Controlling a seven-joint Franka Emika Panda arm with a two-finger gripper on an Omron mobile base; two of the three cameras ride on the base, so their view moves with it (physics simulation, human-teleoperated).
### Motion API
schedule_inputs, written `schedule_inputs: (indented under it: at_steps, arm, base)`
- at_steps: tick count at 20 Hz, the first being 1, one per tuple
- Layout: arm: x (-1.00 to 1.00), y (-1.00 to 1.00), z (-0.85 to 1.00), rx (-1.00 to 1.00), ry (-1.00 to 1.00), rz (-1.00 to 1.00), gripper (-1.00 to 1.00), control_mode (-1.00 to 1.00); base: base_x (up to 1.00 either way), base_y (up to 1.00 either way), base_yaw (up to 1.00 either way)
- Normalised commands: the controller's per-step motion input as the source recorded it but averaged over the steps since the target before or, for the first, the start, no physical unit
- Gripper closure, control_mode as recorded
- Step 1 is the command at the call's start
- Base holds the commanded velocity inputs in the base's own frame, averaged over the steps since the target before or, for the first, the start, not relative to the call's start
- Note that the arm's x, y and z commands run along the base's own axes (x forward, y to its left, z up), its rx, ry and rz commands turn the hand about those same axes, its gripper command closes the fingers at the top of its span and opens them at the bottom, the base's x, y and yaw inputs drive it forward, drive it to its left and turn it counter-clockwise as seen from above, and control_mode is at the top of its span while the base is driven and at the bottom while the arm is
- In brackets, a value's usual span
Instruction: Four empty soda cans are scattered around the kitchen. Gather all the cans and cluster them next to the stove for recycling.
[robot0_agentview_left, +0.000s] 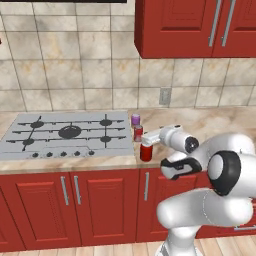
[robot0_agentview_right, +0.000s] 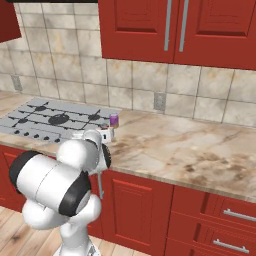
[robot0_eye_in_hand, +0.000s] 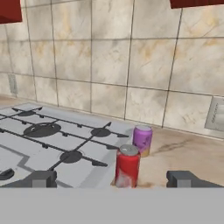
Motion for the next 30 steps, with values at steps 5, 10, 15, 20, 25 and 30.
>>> schedule_inputs:
  at_steps: [5,10,15,20,25,30]
  arm:
    - [-0.13,0.0,0.53,0.03,0.05,0.01,-1.0,-1.0]
    - [-0.19,0.0,0.55,0.01,0.11,0.03,-1.0,-1.0]
    - [-0.18,0.0,0.5,0.0,0.14,0.07,-1.0,-1.0]
    - [-0.29,0.0,0.33,0.0,0.13,0.1,-1.0,-1.0]
    - [-0.29,0.0,0.02,0.0,0.11,0.11,-1.0,-1.0]
    - [-0.42,0.0,0.0,-0.04,0.01,0.13,-1.0,-1.0]
  base:
    - [0.0,0.0,0.0]
    - [0.0,0.0,0.0]
    - [0.0,0.0,0.0]
    - [0.0,0.0,0.0]
    - [0.0,0.0,0.0]
    - [0.0,0.0,0.0]
